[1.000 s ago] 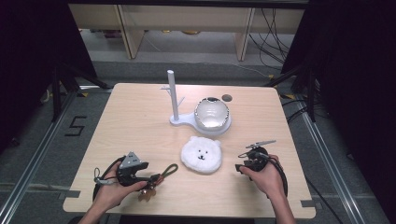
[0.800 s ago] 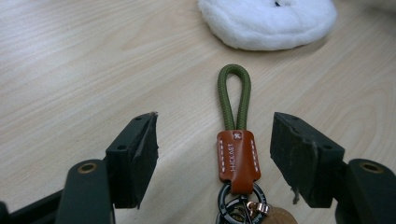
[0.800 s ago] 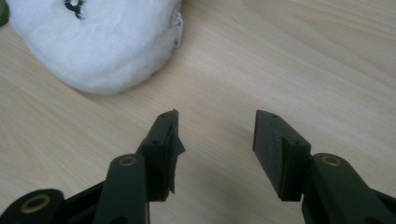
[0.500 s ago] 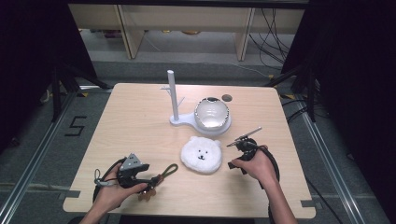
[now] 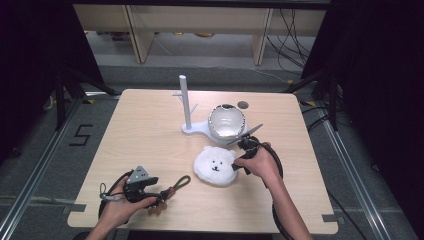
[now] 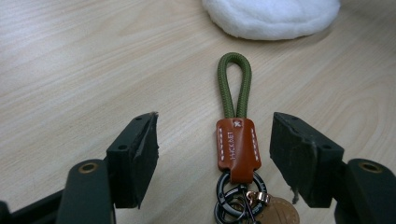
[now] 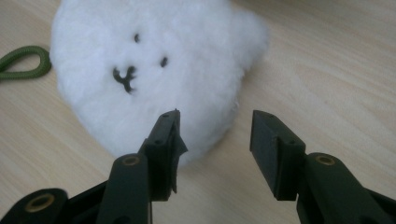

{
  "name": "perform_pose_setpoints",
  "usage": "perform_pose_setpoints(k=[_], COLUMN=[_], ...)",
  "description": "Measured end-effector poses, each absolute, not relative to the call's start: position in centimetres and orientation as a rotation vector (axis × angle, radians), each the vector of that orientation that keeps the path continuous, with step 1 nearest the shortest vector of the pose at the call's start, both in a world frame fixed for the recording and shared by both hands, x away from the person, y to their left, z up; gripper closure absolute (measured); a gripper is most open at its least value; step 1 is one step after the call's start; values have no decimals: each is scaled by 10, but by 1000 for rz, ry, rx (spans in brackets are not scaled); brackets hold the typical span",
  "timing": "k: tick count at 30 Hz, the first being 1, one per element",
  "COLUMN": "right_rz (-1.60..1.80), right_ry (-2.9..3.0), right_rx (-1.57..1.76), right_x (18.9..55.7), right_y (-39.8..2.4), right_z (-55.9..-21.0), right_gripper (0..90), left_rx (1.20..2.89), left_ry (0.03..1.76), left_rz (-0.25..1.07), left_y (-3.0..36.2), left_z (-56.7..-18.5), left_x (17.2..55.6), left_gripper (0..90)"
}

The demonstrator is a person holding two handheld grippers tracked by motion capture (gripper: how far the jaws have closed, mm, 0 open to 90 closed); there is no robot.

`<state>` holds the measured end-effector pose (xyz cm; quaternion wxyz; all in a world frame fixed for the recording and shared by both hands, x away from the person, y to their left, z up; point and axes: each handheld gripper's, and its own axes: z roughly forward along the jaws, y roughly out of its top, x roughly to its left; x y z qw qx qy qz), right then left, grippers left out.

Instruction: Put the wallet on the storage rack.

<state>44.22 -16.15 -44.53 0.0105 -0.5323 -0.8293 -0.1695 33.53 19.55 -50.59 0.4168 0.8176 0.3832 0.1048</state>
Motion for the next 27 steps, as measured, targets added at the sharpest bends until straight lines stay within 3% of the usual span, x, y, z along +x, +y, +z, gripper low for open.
perform_pose_setpoints(k=[19, 27], right_rz=[-552, -585], right_ry=[-2576, -2591], right_rx=[-1744, -1715], right_x=[457, 466], right_y=[-149, -146], right_z=[-449, -463], right_gripper=[469, 490], left_rx=[2060, 2057], left_ry=[961, 960], left_rz=[245, 252], left_y=[191, 190], left_z=[-510, -511], left_x=[333, 332], left_gripper=[319, 319])
